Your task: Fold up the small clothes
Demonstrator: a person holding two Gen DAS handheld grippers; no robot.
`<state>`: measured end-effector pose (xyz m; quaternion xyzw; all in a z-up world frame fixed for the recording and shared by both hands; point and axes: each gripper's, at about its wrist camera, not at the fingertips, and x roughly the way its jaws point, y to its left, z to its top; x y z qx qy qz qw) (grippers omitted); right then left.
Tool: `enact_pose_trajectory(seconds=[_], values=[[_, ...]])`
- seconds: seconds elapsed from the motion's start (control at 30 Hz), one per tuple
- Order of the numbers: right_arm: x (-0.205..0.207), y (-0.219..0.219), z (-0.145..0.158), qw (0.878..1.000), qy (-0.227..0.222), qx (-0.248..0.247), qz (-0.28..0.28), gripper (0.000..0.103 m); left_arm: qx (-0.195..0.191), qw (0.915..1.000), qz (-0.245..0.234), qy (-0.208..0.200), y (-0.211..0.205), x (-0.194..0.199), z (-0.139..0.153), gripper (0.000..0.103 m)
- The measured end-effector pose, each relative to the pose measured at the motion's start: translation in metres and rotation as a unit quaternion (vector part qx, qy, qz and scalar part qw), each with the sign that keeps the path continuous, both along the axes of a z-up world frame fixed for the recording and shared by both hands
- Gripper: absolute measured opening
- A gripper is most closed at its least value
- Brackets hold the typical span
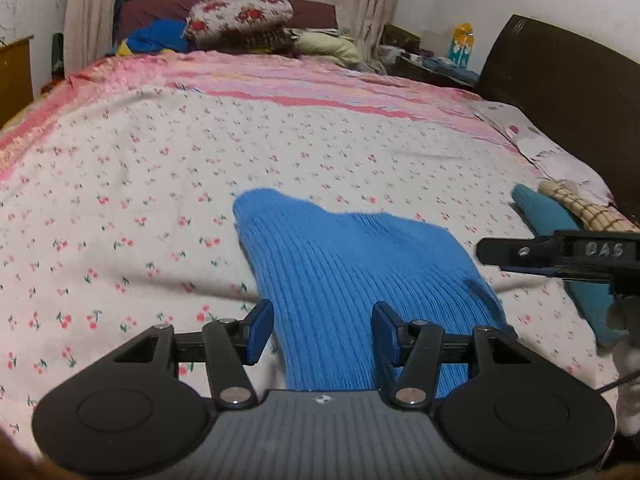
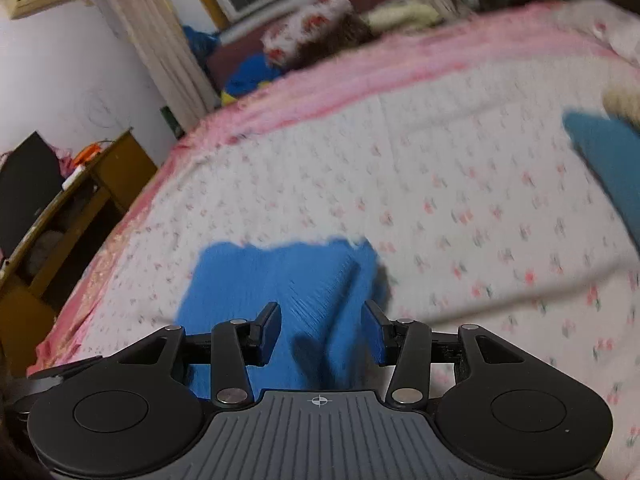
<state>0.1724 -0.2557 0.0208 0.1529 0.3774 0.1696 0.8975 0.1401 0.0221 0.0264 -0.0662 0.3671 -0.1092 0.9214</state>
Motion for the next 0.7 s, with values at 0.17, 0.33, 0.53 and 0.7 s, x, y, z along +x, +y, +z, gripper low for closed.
enact_pose_trajectory(seconds=[0.17, 0.33, 0.53, 0.7], values=[[0.017, 0.033, -0.020, 0.995, 0.001, -0.097, 0.012, 0.030, 0.017, 0.9997, 0.008, 0.016, -0.005, 0.010, -0.012, 0.061], [0.023, 0.023, -0.036, 0.995, 0.031, -0.096, -0.007, 0.032, 0.033, 0.9990, 0.022, 0.023, -0.011, 0.006, -0.013, 0.064], [-0.013, 0.022, -0.009, 0.994, -0.014, -0.113, -0.002, 0.032, 0.061, 0.9970, 0.041, 0.024, -0.018, -0.012, -0.004, 0.072], [-0.037, 0.025, -0.015, 0.991, -0.007, -0.135, 0.010, 0.033, 0.076, 0.9955, 0.042, 0.037, -0.026, -0.027, -0.005, 0.074]])
